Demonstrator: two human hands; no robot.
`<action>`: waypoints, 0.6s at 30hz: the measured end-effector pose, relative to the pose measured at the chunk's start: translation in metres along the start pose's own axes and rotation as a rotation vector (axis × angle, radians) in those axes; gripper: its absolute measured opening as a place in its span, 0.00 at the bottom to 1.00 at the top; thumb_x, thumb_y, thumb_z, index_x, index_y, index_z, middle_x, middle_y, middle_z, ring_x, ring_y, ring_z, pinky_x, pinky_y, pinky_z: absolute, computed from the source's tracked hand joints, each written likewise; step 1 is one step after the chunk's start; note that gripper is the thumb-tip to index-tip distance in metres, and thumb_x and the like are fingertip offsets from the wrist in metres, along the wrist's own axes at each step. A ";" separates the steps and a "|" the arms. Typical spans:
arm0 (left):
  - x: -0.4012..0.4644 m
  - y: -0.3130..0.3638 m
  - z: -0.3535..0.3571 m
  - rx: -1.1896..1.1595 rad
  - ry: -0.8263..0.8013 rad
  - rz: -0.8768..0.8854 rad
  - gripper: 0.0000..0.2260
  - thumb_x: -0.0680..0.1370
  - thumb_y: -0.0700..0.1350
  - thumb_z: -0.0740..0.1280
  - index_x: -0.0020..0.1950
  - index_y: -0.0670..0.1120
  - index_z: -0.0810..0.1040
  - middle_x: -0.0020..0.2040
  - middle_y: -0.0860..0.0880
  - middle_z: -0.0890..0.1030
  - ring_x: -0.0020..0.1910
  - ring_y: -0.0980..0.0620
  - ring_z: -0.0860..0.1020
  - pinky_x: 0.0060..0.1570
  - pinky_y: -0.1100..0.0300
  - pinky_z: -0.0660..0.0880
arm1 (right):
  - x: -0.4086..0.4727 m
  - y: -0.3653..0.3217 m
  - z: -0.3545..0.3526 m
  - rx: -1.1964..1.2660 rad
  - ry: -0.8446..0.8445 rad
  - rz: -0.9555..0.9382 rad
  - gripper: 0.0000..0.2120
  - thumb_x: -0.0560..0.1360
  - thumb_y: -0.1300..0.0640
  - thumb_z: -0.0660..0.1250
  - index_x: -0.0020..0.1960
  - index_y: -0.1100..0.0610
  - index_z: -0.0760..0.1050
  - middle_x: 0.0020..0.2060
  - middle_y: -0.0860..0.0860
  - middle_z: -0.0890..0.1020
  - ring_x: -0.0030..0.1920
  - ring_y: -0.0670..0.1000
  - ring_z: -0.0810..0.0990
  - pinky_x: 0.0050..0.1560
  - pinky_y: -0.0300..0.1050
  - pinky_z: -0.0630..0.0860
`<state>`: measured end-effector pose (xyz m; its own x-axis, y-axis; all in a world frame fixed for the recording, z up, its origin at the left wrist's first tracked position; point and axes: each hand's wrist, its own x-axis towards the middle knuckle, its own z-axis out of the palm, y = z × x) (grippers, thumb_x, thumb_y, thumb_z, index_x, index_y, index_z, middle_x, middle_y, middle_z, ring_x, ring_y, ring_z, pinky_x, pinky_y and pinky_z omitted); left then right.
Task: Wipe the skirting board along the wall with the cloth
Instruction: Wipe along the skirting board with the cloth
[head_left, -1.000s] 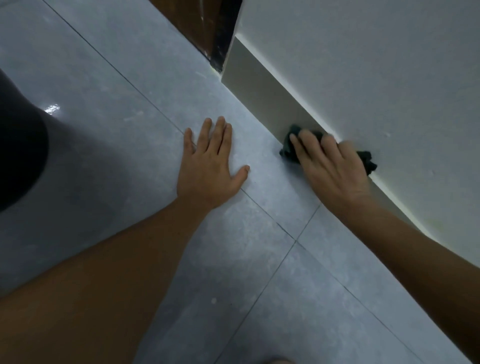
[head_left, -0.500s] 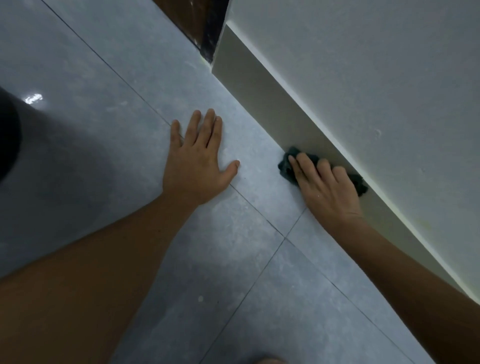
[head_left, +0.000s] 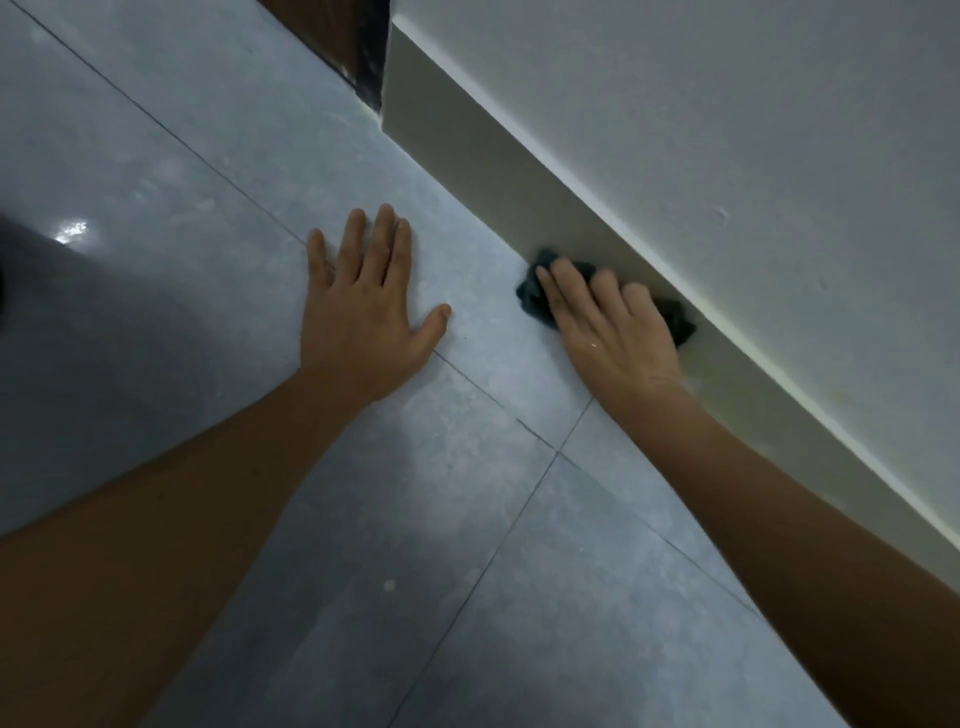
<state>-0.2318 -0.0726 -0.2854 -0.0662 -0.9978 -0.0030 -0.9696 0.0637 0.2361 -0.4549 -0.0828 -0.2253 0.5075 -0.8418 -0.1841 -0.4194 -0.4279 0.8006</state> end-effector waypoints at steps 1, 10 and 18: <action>-0.002 0.002 -0.001 -0.004 0.008 -0.006 0.37 0.75 0.62 0.47 0.78 0.40 0.52 0.78 0.40 0.51 0.77 0.40 0.49 0.73 0.42 0.43 | -0.015 0.002 0.008 -0.004 -0.006 0.003 0.29 0.75 0.58 0.55 0.76 0.55 0.59 0.68 0.50 0.63 0.50 0.55 0.62 0.44 0.47 0.58; -0.027 0.064 0.013 -0.058 -0.036 0.074 0.37 0.76 0.63 0.46 0.78 0.41 0.49 0.79 0.41 0.47 0.77 0.42 0.45 0.73 0.44 0.38 | -0.041 0.030 -0.002 0.020 0.146 0.167 0.32 0.70 0.60 0.59 0.74 0.55 0.62 0.63 0.54 0.61 0.48 0.55 0.63 0.40 0.44 0.69; -0.032 0.067 0.017 -0.040 -0.034 0.079 0.36 0.76 0.65 0.48 0.79 0.46 0.48 0.79 0.43 0.47 0.77 0.42 0.45 0.73 0.41 0.41 | -0.026 -0.002 0.006 -0.004 0.007 0.049 0.33 0.72 0.57 0.52 0.77 0.54 0.54 0.67 0.53 0.55 0.51 0.55 0.60 0.48 0.44 0.67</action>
<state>-0.2985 -0.0360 -0.2858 -0.1512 -0.9884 -0.0160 -0.9510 0.1411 0.2753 -0.4718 -0.0617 -0.2261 0.4916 -0.8595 -0.1402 -0.4410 -0.3845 0.8110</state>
